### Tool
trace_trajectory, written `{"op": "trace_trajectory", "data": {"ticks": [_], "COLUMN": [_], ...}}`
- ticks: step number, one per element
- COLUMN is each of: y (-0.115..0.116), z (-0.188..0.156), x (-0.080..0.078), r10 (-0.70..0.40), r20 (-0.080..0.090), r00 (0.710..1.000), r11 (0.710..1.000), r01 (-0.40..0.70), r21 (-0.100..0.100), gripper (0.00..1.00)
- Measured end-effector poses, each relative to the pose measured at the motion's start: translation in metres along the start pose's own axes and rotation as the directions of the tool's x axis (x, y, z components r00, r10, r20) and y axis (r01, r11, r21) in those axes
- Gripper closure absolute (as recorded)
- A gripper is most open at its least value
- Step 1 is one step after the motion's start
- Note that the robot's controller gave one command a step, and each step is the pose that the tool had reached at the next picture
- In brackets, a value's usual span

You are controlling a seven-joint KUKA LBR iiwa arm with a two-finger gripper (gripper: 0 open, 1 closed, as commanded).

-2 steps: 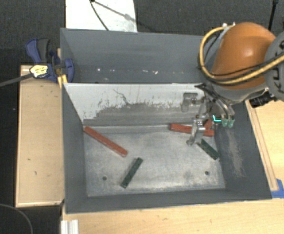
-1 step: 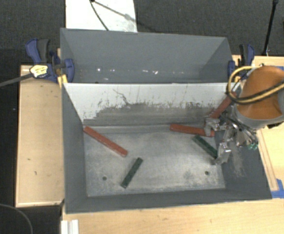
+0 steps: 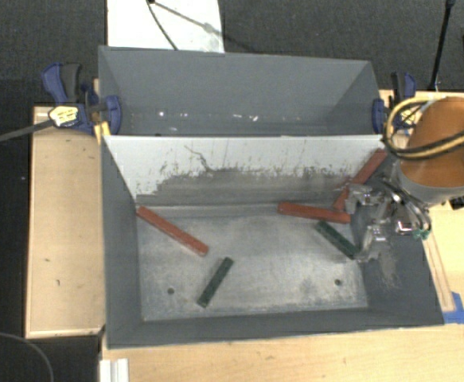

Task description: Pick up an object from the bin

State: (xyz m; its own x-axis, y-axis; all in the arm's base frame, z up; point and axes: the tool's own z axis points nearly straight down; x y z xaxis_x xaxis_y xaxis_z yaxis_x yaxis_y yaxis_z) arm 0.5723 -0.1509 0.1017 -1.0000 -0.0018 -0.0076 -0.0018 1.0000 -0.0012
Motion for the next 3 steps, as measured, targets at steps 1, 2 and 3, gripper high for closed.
{"op": "trace_trajectory", "data": {"ticks": [1, 2, 3], "y": [0.005, 0.015, 0.015], "z": [0.001, 0.032, 0.031], "x": [0.012, 0.028, 0.028], "r10": [0.097, 0.398, 0.395], "r20": [-0.008, -0.009, -0.008], "r00": [0.995, 0.917, 0.919], "r11": [0.995, 0.917, 0.919], "r01": [-0.097, -0.398, -0.395], "r21": [-0.002, 0.002, 0.002], "gripper": [0.0, 0.0, 0.0]}}
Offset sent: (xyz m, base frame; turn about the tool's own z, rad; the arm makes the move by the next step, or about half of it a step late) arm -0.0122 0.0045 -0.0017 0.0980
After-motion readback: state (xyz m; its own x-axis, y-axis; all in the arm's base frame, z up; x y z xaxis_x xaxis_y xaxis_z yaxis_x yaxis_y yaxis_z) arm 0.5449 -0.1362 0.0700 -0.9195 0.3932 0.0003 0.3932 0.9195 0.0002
